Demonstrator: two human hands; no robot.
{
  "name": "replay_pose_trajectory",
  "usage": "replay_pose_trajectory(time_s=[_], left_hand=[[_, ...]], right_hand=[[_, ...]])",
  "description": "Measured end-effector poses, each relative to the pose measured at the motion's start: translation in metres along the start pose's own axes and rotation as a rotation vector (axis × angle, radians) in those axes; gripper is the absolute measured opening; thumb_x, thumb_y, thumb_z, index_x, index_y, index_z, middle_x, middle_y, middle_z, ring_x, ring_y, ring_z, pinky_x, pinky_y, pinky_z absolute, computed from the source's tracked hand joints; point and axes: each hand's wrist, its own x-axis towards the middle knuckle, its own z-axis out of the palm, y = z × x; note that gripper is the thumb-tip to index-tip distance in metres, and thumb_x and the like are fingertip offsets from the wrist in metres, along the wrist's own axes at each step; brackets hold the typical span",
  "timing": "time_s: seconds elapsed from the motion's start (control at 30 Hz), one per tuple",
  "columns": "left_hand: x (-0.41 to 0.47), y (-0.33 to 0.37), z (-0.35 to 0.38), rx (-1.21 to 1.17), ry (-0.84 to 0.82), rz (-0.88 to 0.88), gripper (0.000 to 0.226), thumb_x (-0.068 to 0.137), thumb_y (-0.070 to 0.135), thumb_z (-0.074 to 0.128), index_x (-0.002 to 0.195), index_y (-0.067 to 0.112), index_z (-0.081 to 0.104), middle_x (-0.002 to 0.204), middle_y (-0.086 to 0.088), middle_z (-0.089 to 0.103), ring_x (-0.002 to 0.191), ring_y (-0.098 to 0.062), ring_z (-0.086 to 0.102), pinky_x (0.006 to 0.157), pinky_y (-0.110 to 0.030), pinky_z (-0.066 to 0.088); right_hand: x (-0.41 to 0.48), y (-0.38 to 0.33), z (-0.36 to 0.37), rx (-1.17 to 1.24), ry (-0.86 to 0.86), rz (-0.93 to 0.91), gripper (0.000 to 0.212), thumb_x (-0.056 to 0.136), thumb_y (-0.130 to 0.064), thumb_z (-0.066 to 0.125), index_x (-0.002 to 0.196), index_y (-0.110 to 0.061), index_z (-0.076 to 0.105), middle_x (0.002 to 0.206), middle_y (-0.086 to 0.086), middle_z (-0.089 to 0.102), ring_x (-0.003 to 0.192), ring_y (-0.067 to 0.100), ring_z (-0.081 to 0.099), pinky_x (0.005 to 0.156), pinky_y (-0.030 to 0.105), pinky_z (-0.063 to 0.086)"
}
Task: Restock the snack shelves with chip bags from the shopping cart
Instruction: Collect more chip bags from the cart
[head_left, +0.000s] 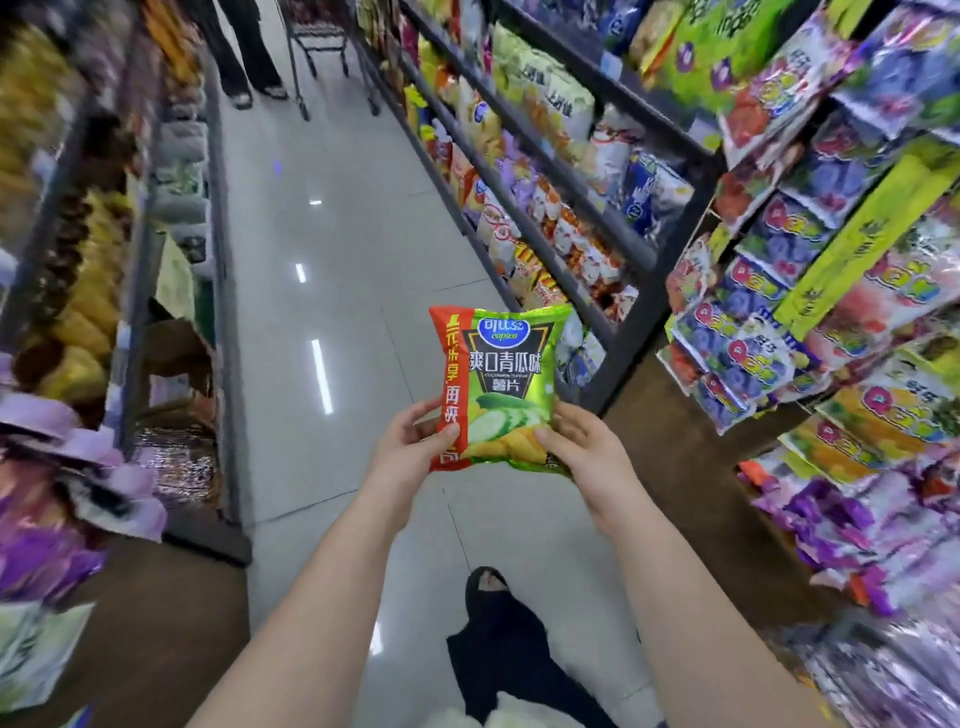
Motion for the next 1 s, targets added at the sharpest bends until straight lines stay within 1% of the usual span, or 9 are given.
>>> replay_pose_trajectory(time_s=[0.13,0.27,0.37,0.47,0.53,0.6,0.67,0.83,1.0], left_hand=[[0.078,0.055,0.0,-0.004,0.057,0.063,0.044,0.089,0.0,0.065,0.13,0.01,0.055,0.105,-0.01,0.07,0.078,-0.015,0.071,0.059,-0.022,0.054],[0.154,0.118,0.001,0.039,0.111,0.133,0.046,0.089,0.006,0.067,0.133,0.013,0.054,0.115,-0.015,0.068,0.089,-0.02,0.068,0.064,-0.02,0.052],[0.201,0.158,-0.008,0.038,0.173,0.199,0.046,0.088,0.008,0.069,0.132,0.015,0.056,0.112,-0.01,0.07,0.093,-0.018,0.068,0.073,-0.023,0.052],[0.249,0.192,-0.021,0.016,0.21,0.244,0.044,0.088,0.007,0.069,0.13,0.015,0.056,0.112,-0.009,0.069,0.093,-0.016,0.068,0.072,-0.021,0.054],[0.29,0.218,-0.031,0.018,0.201,0.278,0.043,0.088,0.005,0.068,0.128,0.016,0.057,0.114,-0.012,0.069,0.096,-0.021,0.068,0.079,-0.029,0.056],[0.334,0.249,-0.041,0.036,0.181,0.314,0.042,0.089,0.005,0.067,0.128,0.017,0.056,0.117,-0.016,0.067,0.099,-0.025,0.067,0.089,-0.039,0.055],[0.379,0.285,-0.052,0.057,0.159,0.347,0.044,0.089,0.005,0.067,0.13,0.015,0.055,0.12,-0.016,0.066,0.101,-0.026,0.066,0.092,-0.04,0.054],[0.489,0.396,-0.077,0.125,0.093,0.442,0.045,0.089,0.005,0.068,0.131,0.014,0.053,0.119,-0.014,0.067,0.096,-0.02,0.066,0.079,-0.028,0.055],[0.588,0.511,-0.08,0.196,-0.006,0.545,0.039,0.09,0.001,0.065,0.125,0.011,0.053,0.103,-0.004,0.067,0.082,-0.01,0.064,0.063,-0.014,0.053]], right_hand=[[0.097,-0.043,0.025,0.021,-0.074,-0.017,0.035,0.086,-0.003,0.068,0.113,-0.023,0.057,0.106,-0.005,0.065,0.092,0.0,0.064,0.081,0.021,0.05],[0.191,-0.098,0.056,0.038,-0.131,-0.032,0.031,0.086,0.001,0.065,0.106,-0.022,0.059,0.099,-0.005,0.065,0.08,-0.001,0.067,0.077,0.021,0.051],[0.252,-0.131,0.084,0.036,-0.169,-0.052,0.036,0.085,0.001,0.067,0.114,-0.018,0.058,0.102,-0.001,0.066,0.084,0.003,0.068,0.079,0.023,0.051],[0.302,-0.16,0.117,0.056,-0.176,-0.11,0.038,0.085,0.004,0.065,0.118,-0.013,0.057,0.104,0.001,0.067,0.084,-0.001,0.068,0.073,0.018,0.053],[0.341,-0.177,0.141,0.077,-0.152,-0.167,0.035,0.086,0.005,0.064,0.117,-0.012,0.057,0.105,-0.001,0.067,0.084,-0.002,0.068,0.069,0.015,0.053],[0.382,-0.195,0.165,0.084,-0.146,-0.218,0.035,0.087,0.004,0.065,0.117,-0.012,0.058,0.114,0.006,0.067,0.096,0.009,0.068,0.078,0.021,0.055],[0.426,-0.217,0.19,0.093,-0.135,-0.268,0.036,0.086,0.002,0.066,0.118,-0.012,0.058,0.122,0.011,0.065,0.109,0.021,0.065,0.09,0.03,0.054],[0.527,-0.297,0.256,0.106,-0.093,-0.384,0.034,0.086,0.002,0.066,0.115,-0.014,0.06,0.123,0.01,0.064,0.112,0.021,0.063,0.094,0.032,0.053],[0.614,-0.383,0.305,0.128,-0.014,-0.467,0.038,0.088,0.006,0.061,0.123,-0.007,0.055,0.121,0.007,0.061,0.099,0.001,0.063,0.076,0.013,0.053]])
